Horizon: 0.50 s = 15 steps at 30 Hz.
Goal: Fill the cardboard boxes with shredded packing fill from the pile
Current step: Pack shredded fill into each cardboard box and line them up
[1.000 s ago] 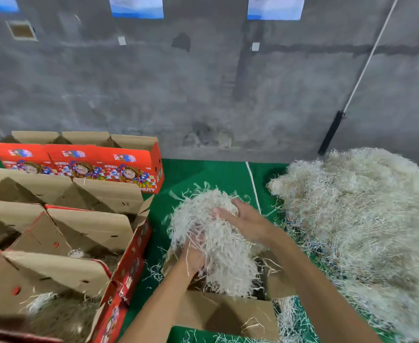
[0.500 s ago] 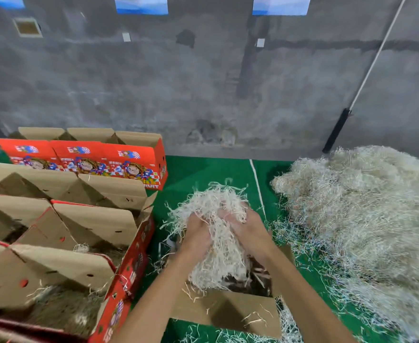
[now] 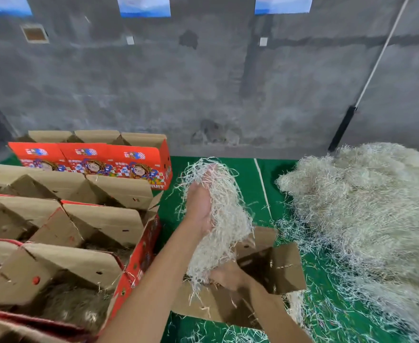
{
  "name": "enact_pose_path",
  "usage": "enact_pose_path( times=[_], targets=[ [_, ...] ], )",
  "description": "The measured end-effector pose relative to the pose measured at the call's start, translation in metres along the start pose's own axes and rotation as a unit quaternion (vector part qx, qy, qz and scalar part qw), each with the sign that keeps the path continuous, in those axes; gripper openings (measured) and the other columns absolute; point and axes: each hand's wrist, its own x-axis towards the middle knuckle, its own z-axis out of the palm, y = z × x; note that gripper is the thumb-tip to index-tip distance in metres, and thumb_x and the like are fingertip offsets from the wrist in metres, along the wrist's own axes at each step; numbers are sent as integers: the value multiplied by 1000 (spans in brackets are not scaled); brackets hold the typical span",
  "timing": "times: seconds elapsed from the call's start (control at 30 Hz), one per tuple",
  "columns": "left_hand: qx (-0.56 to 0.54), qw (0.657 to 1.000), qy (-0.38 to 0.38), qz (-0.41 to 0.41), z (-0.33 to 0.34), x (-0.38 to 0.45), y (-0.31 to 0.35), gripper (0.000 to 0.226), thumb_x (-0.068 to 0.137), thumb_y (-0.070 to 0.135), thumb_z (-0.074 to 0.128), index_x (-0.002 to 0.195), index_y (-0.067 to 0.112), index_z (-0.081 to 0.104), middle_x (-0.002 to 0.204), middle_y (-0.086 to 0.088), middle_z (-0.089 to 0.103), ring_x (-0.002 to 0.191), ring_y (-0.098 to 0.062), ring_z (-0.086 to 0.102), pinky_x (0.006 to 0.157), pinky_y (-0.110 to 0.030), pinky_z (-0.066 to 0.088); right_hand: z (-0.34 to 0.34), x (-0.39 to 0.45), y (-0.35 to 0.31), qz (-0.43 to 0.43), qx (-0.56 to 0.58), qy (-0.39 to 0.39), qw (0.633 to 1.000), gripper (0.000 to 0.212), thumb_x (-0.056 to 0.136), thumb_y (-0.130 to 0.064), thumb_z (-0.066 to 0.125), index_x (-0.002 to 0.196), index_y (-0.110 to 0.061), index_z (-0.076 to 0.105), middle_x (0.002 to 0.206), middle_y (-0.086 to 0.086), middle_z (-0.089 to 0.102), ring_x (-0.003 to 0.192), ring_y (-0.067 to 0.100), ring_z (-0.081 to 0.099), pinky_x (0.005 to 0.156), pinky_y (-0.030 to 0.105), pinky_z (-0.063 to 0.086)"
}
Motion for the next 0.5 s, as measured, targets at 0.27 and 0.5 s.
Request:
enact_pose_path(
  times=[0.27,0.5],
  targets=[
    [-9,998,44,31,-45,11,0,29,95,30,53,67,25,50,58,4,44,48,-12,41,48,-26,36,-10,18,12,61,368,156,914,31,108,-17,40,120,5,58,91,21,66,73,28,67,60,30,59],
    [303,950,42,66,-94,4,-61,49,83,71,60,74,26,43,69,17,41,58,-1,38,58,-25,35,-40,-22,36,7,540,212,815,90,64,-35,90,136,-3,46,152,24,40,130,39,50,109,47,39]
  ],
)
